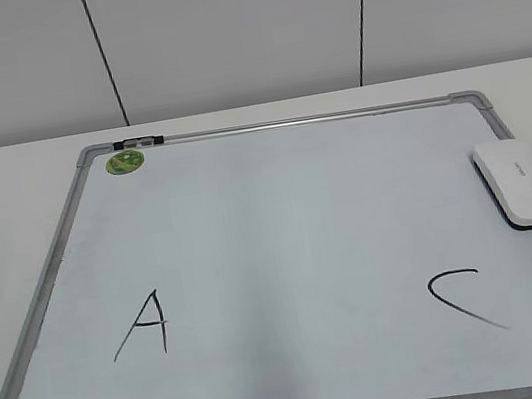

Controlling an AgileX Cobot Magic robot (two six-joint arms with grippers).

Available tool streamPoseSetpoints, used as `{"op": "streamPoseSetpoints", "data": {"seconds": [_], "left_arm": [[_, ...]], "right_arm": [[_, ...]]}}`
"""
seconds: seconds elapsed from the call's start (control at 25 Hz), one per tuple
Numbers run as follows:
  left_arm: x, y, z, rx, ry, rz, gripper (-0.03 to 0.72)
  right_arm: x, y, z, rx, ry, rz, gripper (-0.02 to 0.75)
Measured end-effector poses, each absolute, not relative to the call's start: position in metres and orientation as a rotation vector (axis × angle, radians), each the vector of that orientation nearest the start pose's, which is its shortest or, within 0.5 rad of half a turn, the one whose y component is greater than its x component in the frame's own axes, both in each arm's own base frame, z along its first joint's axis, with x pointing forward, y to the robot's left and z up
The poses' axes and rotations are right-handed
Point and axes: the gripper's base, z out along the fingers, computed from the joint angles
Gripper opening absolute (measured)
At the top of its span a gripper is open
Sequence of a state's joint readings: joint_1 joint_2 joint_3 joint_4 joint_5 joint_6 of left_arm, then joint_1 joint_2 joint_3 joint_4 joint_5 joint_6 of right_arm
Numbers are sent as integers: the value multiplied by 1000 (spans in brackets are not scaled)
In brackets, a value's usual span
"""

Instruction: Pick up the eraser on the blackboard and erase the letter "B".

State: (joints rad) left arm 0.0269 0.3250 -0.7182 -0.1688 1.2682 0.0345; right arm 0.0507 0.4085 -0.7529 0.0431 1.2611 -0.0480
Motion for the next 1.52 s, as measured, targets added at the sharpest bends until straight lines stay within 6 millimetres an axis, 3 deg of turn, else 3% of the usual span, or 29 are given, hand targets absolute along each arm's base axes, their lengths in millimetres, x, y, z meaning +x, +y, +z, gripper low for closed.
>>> {"op": "streamPoseSetpoints", "data": {"seconds": [0.32, 0.4, 0.84, 1.04, 1.16, 1.52], "left_arm": [[22, -10, 281, 13, 2457, -128, 432], [22, -10, 279, 12, 2465, -128, 433], [33, -5, 275, 2, 2358, -70, 444], [35, -5, 274, 1, 2346, -64, 594], [35, -4, 274, 2, 2345, -56, 634], [35, -4, 274, 2, 2345, -49, 624]], "right_arm": [[33, 2, 277, -101, 2531, 21, 554], [33, 2, 268, -99, 2559, 21, 554], [43, 3, 261, -93, 2486, 20, 554], [43, 3, 261, -92, 2481, 20, 554], [43, 3, 261, -92, 2480, 20, 554], [43, 3, 261, -91, 2480, 20, 554]]}}
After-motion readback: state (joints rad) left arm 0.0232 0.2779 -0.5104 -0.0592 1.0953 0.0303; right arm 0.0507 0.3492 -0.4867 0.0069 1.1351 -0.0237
